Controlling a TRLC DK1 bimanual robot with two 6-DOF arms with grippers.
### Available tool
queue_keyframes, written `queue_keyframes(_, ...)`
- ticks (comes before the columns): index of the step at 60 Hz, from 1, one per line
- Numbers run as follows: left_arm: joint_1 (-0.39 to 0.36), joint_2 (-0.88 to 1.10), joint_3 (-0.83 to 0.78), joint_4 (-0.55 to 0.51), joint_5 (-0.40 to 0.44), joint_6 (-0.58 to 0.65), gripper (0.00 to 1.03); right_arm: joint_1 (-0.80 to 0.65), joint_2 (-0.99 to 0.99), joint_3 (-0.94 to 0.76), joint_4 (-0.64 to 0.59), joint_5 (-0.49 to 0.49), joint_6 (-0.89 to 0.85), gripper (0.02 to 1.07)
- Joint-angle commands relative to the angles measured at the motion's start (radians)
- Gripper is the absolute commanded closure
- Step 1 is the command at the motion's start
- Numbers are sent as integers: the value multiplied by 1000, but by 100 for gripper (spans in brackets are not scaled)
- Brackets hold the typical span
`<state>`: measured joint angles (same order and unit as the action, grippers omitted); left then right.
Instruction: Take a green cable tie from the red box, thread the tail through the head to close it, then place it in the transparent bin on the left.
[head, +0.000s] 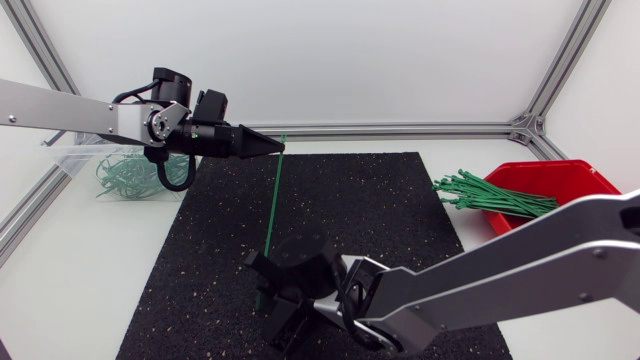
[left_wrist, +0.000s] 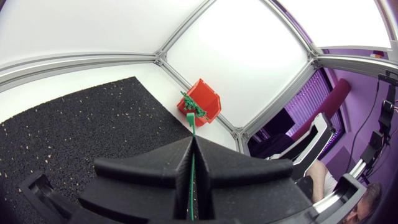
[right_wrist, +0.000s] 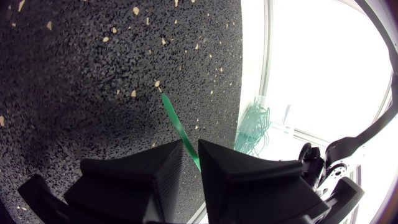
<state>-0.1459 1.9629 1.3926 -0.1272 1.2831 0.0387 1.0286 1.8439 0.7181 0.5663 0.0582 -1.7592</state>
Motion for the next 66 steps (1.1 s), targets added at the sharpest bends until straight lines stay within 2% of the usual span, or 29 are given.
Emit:
queue_keyframes(1,3,24,23,-8,16,24,100,8,-17,-5,17,-4,-29,93)
queue_keyframes(28,-3,19,0,-8,16,47,100,8,-8,40,37,-14,-13,98)
queue_keyframes(39,-6,5,-20,-8,15,67,100,-9,-6,110,-43,-20,106,101)
queue_keyframes(47,-9,-9,-33,-8,15,75,100,-22,-9,164,-151,-24,239,101)
queue_keyframes(57,-11,-24,-52,-8,10,93,100,-81,-6,290,-394,-69,557,101)
queue_keyframes(66,-14,-39,-70,-6,5,112,100,-137,5,402,-643,-175,871,101)
